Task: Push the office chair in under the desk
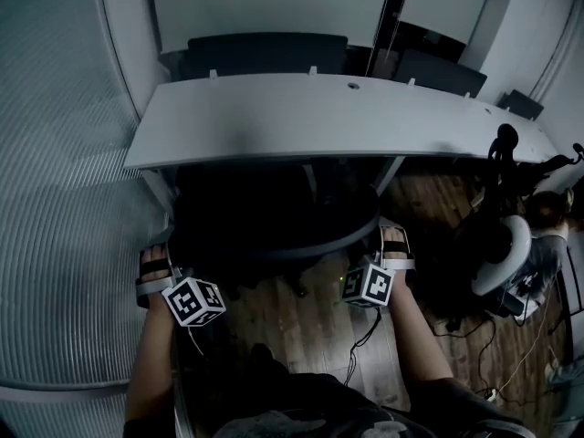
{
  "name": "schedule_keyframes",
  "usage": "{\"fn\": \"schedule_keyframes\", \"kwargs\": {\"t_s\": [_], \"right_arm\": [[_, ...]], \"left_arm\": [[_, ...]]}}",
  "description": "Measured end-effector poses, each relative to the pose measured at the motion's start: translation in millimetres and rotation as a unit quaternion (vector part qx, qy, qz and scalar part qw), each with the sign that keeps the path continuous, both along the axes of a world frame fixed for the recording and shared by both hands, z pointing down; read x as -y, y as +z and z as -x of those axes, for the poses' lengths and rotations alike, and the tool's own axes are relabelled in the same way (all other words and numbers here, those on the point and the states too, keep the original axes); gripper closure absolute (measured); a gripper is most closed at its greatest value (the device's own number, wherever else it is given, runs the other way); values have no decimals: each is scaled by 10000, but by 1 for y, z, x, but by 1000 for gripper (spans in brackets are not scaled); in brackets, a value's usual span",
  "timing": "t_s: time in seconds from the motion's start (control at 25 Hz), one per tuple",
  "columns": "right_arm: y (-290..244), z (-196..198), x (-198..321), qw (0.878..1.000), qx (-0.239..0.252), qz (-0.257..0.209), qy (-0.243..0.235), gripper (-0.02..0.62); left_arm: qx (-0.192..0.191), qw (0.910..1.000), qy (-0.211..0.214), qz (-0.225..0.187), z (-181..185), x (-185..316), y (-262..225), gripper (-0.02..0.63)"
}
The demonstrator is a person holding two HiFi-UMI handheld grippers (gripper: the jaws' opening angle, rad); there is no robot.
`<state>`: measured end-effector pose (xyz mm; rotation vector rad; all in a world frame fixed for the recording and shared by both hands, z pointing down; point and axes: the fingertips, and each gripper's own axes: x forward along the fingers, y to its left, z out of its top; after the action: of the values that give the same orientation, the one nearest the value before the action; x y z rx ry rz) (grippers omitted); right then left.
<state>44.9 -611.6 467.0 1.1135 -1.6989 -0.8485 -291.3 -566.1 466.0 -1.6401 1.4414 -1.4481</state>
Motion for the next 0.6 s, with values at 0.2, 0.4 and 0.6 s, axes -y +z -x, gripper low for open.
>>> {"fn": "schedule_keyframes", "kwargs": {"t_s": [0.2,0.4,0.6], "right_arm": [[-1,18,23,9999,-1,-26,109,342],[-3,34,44,9999,-9,-5,105,342],[5,46,68,9998,-60,20,193,342]], "left_arm": [[2,9999,137,-22,19,30,0,357],[-7,9998,216,-47,34,54,-2,357],[-18,9996,264,-43,49,81,7,357]]}}
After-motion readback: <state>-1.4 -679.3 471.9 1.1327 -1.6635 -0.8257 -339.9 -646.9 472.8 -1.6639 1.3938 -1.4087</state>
